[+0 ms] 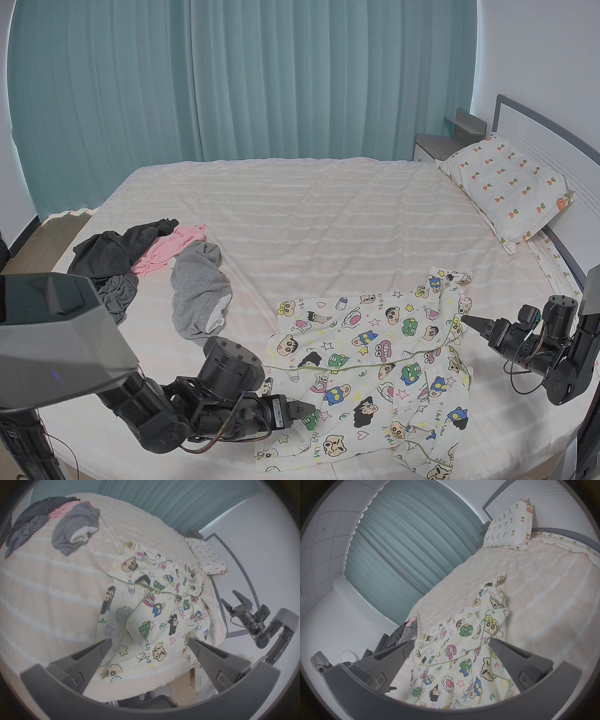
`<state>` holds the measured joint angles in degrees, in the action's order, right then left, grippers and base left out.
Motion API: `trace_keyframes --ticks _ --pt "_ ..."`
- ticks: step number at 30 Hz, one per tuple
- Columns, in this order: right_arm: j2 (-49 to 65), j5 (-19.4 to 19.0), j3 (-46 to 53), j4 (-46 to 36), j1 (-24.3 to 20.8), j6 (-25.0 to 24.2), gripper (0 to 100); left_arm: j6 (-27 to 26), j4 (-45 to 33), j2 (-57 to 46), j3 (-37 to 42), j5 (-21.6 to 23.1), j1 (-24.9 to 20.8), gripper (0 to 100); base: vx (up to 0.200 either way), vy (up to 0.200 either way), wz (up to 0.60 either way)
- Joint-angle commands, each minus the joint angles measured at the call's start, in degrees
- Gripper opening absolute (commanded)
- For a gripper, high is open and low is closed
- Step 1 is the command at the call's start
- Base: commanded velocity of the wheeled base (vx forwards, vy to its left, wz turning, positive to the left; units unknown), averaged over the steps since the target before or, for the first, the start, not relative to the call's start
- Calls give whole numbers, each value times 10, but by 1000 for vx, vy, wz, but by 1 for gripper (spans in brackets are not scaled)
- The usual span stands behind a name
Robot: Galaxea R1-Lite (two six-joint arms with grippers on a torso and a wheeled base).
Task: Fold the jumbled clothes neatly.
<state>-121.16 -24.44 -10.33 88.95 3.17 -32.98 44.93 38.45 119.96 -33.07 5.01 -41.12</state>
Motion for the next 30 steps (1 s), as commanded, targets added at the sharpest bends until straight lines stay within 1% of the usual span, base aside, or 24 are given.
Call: trace_keyframes --ticks 1,5,6,9,11,13,17,19,22,28,30 --pt "-9 0 4 6 1 0 100 1 0 74 -40 -33 -12 100 0 0 0" --pt "-9 0 4 6 1 0 100 20 0 83 -56 -48 -20 100 0 0 0" --pt "-9 0 4 7 1 0 100 32 0 86 -64 -55 -28 100 0 0 0" --pt "-9 0 4 6 0 0 100 53 0 98 -75 -94 -52 100 0 0 0" --pt "-9 0 4 7 0 0 100 57 0 109 -80 -118 -66 100 0 0 0" --pt "-10 0 4 7 0 0 100 57 0 118 -89 -140 -69 100 0 0 0" --pt "-10 0 5 7 0 0 100 57 0 127 -94 -158 -77 100 0 0 0" --pt "-11 0 7 7 0 0 100 57 0 134 -94 -176 -85 100 0 0 0" --pt "-11 0 7 7 -1 0 100 57 0 143 -100 -190 -91 100 0 0 0" --pt "-14 0 7 6 -1 0 100 60 0 142 -100 -192 -98 100 0 0 0" --pt "-14 0 7 7 -2 0 100 80 0 143 -110 -192 -99 100 0 0 0"
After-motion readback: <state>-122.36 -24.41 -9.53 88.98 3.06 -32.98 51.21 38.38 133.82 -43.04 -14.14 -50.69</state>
